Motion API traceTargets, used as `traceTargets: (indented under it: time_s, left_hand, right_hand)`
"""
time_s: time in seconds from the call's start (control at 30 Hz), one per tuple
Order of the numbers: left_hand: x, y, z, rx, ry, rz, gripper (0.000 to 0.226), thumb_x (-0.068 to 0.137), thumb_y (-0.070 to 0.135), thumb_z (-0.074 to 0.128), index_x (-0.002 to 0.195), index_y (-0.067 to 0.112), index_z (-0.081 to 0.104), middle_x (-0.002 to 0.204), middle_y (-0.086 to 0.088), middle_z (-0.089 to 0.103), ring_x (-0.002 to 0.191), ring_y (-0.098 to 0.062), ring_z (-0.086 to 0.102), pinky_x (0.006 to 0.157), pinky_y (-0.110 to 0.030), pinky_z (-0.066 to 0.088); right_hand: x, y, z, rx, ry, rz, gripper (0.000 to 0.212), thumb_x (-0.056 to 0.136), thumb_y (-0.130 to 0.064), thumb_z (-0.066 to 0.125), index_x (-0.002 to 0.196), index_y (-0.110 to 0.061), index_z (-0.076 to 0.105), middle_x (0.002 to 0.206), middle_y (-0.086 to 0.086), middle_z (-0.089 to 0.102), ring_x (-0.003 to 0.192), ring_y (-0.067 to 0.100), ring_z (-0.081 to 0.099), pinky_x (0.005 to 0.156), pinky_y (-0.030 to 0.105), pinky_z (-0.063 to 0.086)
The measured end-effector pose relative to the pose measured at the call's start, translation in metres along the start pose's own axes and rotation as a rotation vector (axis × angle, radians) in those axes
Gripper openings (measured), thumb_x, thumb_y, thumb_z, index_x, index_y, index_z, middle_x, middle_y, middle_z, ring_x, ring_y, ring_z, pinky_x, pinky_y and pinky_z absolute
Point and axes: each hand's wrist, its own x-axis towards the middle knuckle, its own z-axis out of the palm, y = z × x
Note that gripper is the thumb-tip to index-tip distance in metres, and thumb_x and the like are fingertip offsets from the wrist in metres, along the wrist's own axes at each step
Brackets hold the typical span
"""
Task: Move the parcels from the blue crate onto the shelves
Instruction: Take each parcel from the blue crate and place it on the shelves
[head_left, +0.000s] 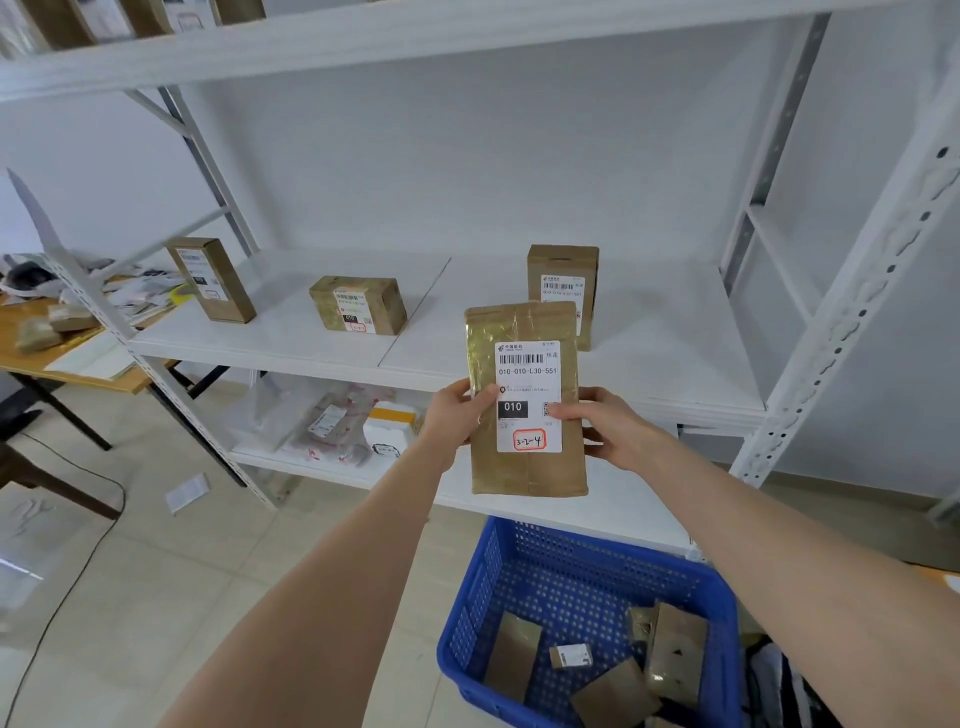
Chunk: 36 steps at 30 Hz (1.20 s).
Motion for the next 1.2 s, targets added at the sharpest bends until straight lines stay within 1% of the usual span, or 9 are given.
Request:
traceTargets:
  time_s: [0.13,0.3,0.43,0.5,0.63,0.77,0.97,1.1,1.2]
  left_hand:
    - [0.001,0.012,-0.007,0.070,0.067,0.043,0.026,0.094,0.029,0.057,0.114,0.014,0.063,0.103,-0.003,0.068,0.091,-0.021,0.064,0.076,-0.036,0.054]
    - [0.005,0.030,-0.027,0.158,0.152,0.111,0.022,0.097,0.025,0.050,0.108,0.014,0.065,0.093,-0.001,0.068,0.084,-0.019,0.062,0.072,-0.032,0.051]
    - [0.013,0.048,-0.048,0.185,0.167,0.157,0.017,0.095,0.028,0.053,0.097,0.018,0.066,0.084,0.003,0.068,0.083,-0.021,0.063,0.078,-0.034,0.053]
    - [0.018,0.060,-0.060,0.153,0.162,0.171,0.023,0.092,0.034,0.056,0.107,0.019,0.067,0.094,0.002,0.071,0.089,-0.021,0.067,0.084,-0.039,0.055]
    - [0.026,0.094,-0.086,0.032,0.089,0.181,0.044,0.090,0.041,0.059,0.127,0.019,0.051,0.107,0.002,0.066,0.087,-0.012,0.065,0.067,-0.025,0.051]
    - [0.037,0.128,-0.130,-0.012,0.019,0.246,0.055,0.090,0.048,0.056,0.137,0.024,0.045,0.116,-0.002,0.066,0.089,-0.014,0.065,0.068,-0.027,0.052]
    - [0.062,0.174,-0.230,0.088,0.039,0.482,0.044,0.092,0.044,0.055,0.130,0.024,0.057,0.111,-0.005,0.070,0.096,-0.019,0.067,0.090,-0.040,0.054]
    - [0.068,0.199,-0.291,0.176,0.080,0.642,0.030,0.092,0.041,0.055,0.117,0.026,0.065,0.102,-0.002,0.072,0.094,-0.018,0.068,0.088,-0.043,0.054]
    - [0.069,0.222,-0.325,0.186,0.131,0.720,0.027,0.092,0.040,0.056,0.112,0.025,0.067,0.097,0.000,0.072,0.091,-0.017,0.067,0.087,-0.042,0.055]
  right_hand:
    - [0.009,-0.013,0.006,-0.026,-0.034,-0.019,0.068,0.075,-0.017,0.080,0.133,-0.014,0.044,0.108,0.005,0.069,0.101,0.023,0.064,0.093,0.045,0.051]
    - [0.013,-0.032,0.021,-0.054,-0.094,-0.055,0.093,0.071,-0.037,0.082,0.146,-0.024,0.029,0.116,0.003,0.066,0.103,0.023,0.063,0.085,0.042,0.054]
    - [0.013,-0.054,0.036,-0.074,-0.134,-0.111,0.068,0.070,-0.038,0.081,0.131,-0.026,0.051,0.104,0.000,0.072,0.097,0.022,0.067,0.077,0.037,0.056]
    - [0.013,-0.068,0.044,-0.065,-0.132,-0.139,0.062,0.069,-0.037,0.081,0.125,-0.026,0.056,0.099,0.000,0.074,0.095,0.022,0.069,0.077,0.038,0.057]
    - [0.015,-0.103,0.070,-0.019,-0.104,-0.217,0.051,0.074,-0.035,0.078,0.120,-0.023,0.060,0.097,0.001,0.074,0.093,0.021,0.068,0.078,0.037,0.055]
    - [0.017,-0.148,0.113,-0.015,-0.055,-0.344,0.055,0.075,-0.038,0.078,0.124,-0.024,0.057,0.099,0.000,0.073,0.095,0.021,0.068,0.085,0.040,0.055]
    - [0.011,-0.206,0.197,-0.002,0.040,-0.512,0.057,0.078,-0.037,0.074,0.129,-0.023,0.053,0.102,-0.001,0.072,0.095,0.019,0.068,0.080,0.035,0.054]
    - [0.003,-0.240,0.253,-0.013,0.108,-0.600,0.056,0.079,-0.038,0.073,0.130,-0.024,0.053,0.105,-0.002,0.071,0.095,0.017,0.067,0.081,0.032,0.053]
    - [-0.006,-0.268,0.287,-0.004,0.149,-0.684,0.053,0.081,-0.037,0.071,0.129,-0.022,0.053,0.105,-0.002,0.071,0.094,0.015,0.067,0.072,0.027,0.052]
